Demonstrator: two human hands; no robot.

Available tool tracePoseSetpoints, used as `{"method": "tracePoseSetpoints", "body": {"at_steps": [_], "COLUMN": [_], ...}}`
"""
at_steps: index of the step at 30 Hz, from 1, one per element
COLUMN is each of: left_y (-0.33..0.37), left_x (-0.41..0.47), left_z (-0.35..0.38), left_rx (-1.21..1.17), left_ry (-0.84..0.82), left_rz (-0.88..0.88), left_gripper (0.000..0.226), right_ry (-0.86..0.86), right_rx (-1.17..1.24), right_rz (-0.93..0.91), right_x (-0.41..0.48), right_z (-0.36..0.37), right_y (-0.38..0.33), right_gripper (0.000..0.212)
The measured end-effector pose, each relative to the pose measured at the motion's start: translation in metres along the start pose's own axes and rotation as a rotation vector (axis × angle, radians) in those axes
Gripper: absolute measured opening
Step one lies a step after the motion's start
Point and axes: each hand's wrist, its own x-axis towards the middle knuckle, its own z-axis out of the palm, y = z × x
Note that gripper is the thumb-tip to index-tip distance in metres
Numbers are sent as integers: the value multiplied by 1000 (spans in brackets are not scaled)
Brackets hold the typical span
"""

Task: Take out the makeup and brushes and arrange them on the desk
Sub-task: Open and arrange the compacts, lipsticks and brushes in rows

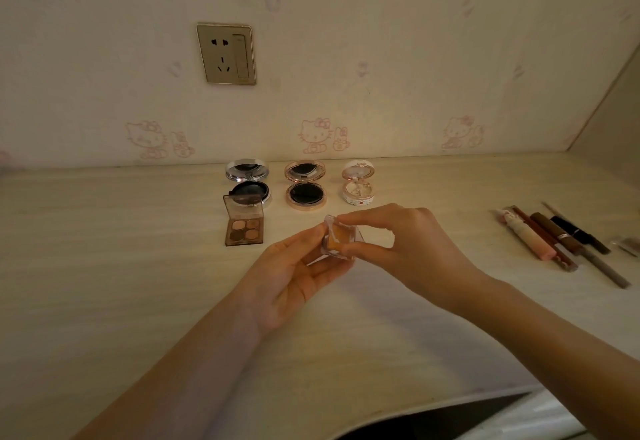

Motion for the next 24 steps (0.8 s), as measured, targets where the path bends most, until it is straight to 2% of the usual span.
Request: {"method": "tracePoseSetpoints", "body": {"at_steps": [7, 13, 16, 20, 24], "left_y": [0, -3, -3, 2, 7], "left_x": [0, 1, 2, 3, 1], "left_z": [-2, -1, -1, -2, -6], "left_rx": [-57, -72, -22, 207, 545], "left_ry": [-33, -19, 31, 182, 358], "left_rz": [-15, -7, 11, 68, 241], "left_gripper": [29, 40, 42, 33, 20], "right_ry": [84, 69, 47, 9, -54], "right_rx": [79, 261, 269, 253, 195], "right_rz": [8, 72, 97, 120, 157], "right_x": [4, 16, 24, 32, 41], "right_z": [-8, -2, 2, 10, 21], "right_y": [5, 12, 16, 23, 33], "right_gripper": [21, 18, 17, 12, 15]}}
